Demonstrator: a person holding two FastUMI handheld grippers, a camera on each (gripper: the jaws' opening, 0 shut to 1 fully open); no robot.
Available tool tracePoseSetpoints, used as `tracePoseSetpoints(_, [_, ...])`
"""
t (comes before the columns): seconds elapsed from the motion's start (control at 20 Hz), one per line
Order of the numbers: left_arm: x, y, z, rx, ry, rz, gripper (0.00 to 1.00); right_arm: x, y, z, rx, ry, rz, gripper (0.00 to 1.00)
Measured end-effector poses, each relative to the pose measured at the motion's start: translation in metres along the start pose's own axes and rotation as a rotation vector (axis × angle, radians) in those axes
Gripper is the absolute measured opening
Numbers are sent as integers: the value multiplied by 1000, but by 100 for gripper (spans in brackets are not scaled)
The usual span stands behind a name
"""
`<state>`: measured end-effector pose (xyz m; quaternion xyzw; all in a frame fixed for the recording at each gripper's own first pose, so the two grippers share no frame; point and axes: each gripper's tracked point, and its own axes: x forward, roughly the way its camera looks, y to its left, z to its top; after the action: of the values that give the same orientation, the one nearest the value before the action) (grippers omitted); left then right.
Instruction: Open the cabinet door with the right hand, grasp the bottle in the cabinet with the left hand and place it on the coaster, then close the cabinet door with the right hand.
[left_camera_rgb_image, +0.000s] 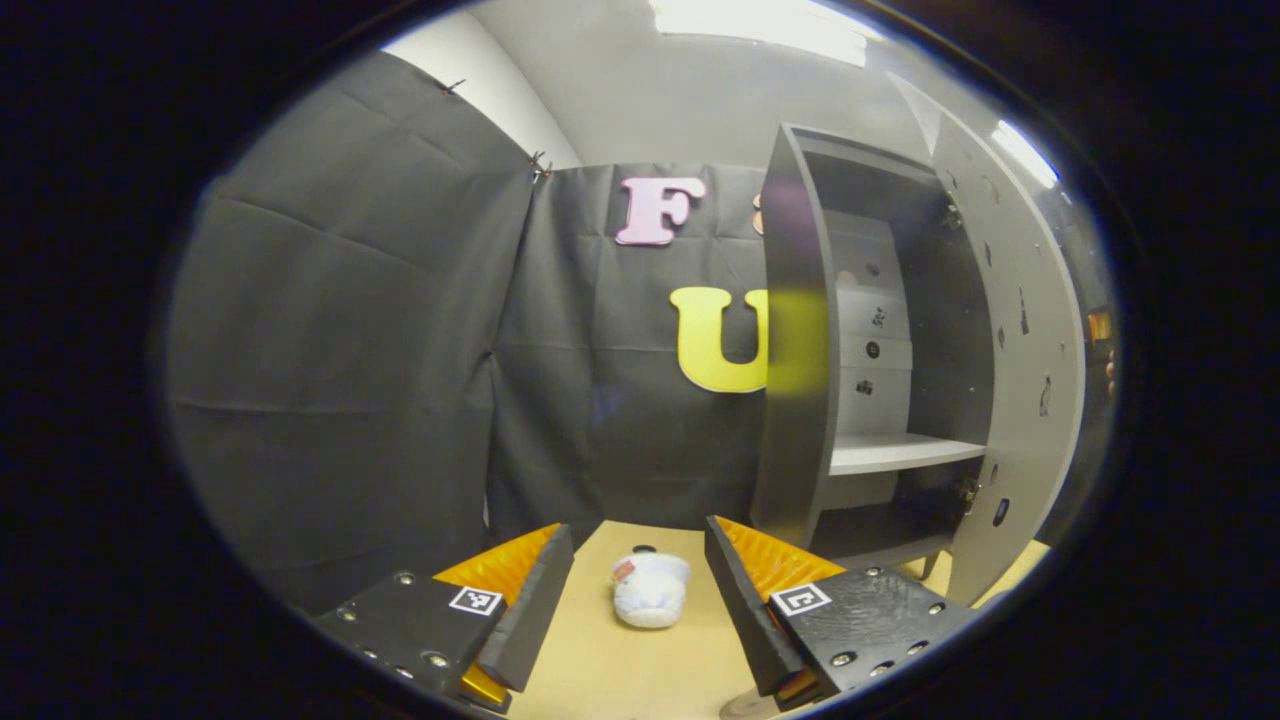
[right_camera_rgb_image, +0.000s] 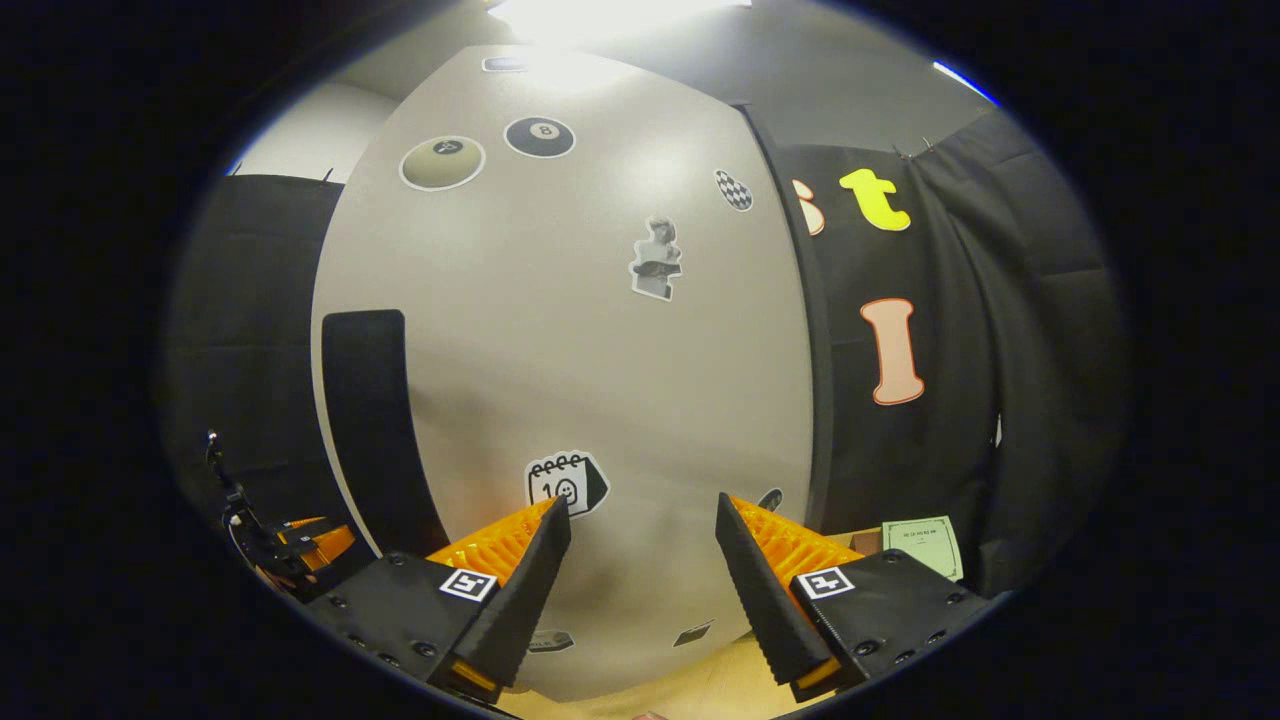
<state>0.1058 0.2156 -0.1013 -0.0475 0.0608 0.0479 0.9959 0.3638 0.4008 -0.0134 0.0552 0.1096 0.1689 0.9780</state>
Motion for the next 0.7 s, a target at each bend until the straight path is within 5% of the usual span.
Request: tracePoseSetpoints(0.7, [-2, 86, -15, -2, 29, 111, 80, 80, 20, -6, 37, -13, -24, 95])
